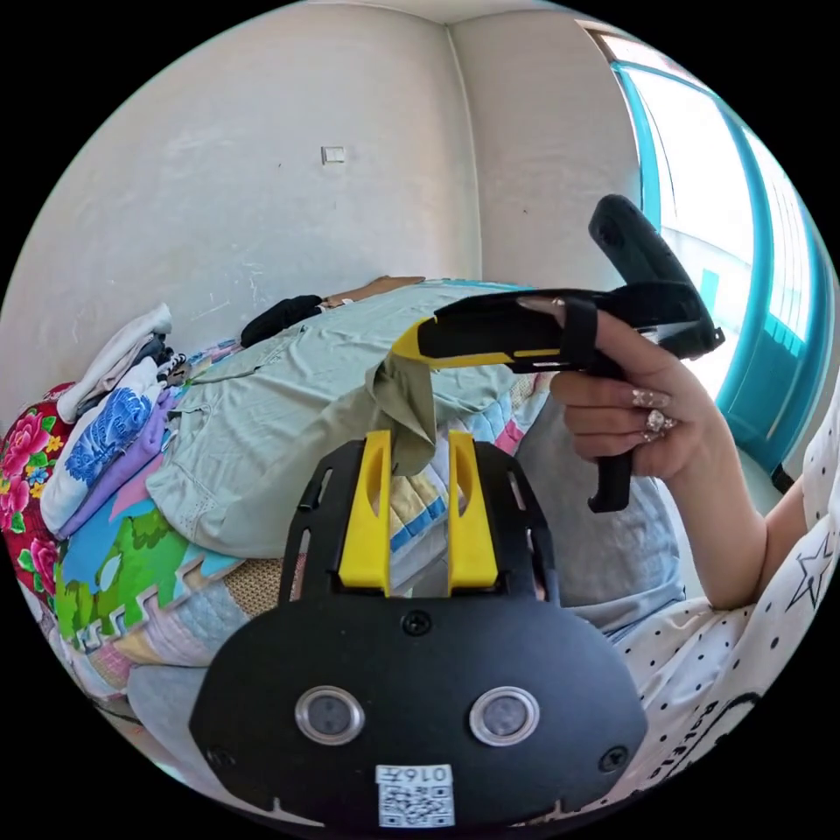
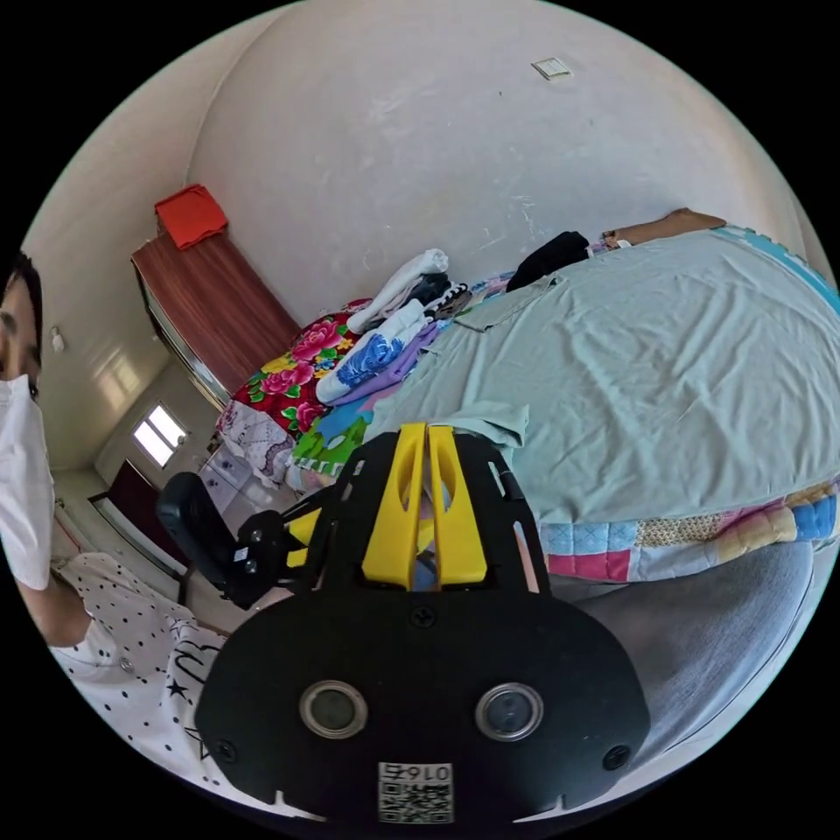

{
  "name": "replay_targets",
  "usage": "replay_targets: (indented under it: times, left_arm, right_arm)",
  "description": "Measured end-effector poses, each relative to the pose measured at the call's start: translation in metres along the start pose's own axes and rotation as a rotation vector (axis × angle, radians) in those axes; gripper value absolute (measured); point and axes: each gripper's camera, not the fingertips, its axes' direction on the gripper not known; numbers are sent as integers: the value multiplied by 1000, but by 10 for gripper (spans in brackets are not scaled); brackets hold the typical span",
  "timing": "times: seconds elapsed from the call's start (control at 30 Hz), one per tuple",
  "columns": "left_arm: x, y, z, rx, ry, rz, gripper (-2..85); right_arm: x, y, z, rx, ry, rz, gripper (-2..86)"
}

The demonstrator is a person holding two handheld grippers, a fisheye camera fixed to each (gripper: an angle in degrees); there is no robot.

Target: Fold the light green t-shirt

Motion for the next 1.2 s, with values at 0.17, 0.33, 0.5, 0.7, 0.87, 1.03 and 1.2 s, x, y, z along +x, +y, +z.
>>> replay_targets:
  times: [0.17,0.33,0.5,0.7,0.87,1.03,1.2]
  left_arm:
    - [-15,0,-8,6,-8,-22,6]
    - [-58,5,-37,18,94,-7,-8]
    - [-115,12,-66,33,228,-33,-10]
    - [-136,20,-73,38,257,2,-10]
    - [-153,23,-70,26,238,6,-10]
    - [-173,27,-68,23,225,-1,-10]
    - [-196,28,-66,30,231,-6,-10]
  right_arm:
    - [-13,-6,-11,6,-56,-7,5]
    - [-35,-12,-21,-49,-26,-113,19]
    - [-54,-16,-26,-160,51,-248,55]
    - [-98,-17,-38,-143,230,-381,91]
    - [-153,-10,-12,-235,255,-581,119]
    - [-184,-2,12,-264,330,-658,114]
    - [-203,1,23,-282,359,-698,100]
